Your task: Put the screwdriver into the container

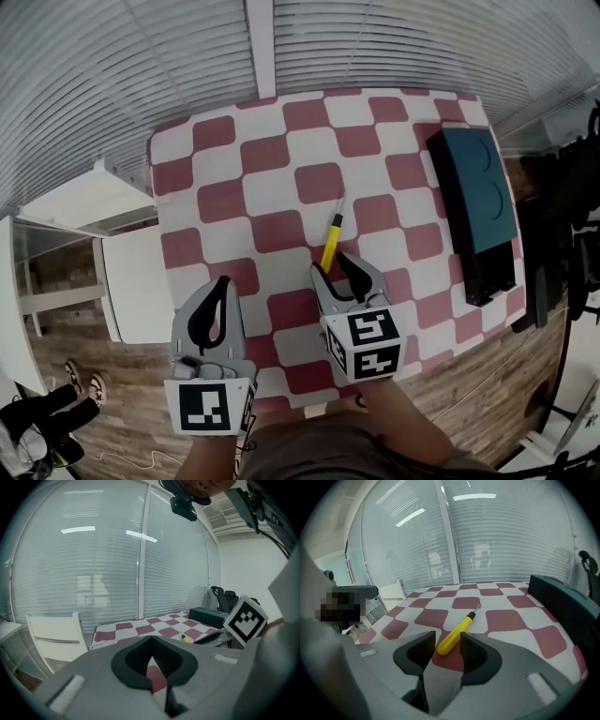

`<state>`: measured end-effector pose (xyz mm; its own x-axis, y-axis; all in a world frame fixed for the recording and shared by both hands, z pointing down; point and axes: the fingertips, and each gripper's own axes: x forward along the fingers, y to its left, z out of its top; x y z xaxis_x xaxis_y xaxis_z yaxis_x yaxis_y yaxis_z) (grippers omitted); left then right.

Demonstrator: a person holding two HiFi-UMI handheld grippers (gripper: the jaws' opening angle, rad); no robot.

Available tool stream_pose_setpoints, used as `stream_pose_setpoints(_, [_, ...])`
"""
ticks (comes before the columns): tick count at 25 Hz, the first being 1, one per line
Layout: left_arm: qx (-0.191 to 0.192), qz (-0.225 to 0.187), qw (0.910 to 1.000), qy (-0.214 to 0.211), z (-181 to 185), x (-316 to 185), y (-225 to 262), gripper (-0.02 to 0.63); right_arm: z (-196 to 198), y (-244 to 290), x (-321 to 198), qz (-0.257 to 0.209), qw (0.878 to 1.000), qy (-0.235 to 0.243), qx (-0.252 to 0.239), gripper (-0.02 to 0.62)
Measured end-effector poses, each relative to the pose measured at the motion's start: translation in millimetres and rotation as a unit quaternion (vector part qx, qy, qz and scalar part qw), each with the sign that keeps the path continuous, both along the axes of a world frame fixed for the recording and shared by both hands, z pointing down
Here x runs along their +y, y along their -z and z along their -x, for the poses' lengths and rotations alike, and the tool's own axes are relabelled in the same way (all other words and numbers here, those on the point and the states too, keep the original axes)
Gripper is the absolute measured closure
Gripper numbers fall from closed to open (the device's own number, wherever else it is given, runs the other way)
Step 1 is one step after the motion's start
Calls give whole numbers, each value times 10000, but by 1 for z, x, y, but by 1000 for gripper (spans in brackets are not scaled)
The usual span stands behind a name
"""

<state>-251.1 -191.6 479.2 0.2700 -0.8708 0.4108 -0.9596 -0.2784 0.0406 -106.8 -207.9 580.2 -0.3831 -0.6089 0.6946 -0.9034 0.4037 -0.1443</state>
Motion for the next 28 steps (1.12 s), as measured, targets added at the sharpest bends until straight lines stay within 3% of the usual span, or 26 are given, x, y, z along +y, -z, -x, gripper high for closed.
stream_pose_setpoints(8, [45, -11, 10000, 2, 2, -1, 0, 606, 0, -5, 0, 112, 9997, 60, 204, 436])
stream_pose_setpoints(12, [40, -41, 10000, 23, 2, 0, 3, 606, -6, -7, 2, 172, 9995, 18, 257, 502])
stream_pose_setpoints(16, [29, -94, 9999, 53, 1, 3, 8, 606, -9, -4, 3, 171, 9997, -10, 195, 506])
stream_pose_setpoints(28, [-102, -523, 9984, 183, -13, 20, 51, 606, -6, 68, 3, -833, 9960, 249, -217, 508])
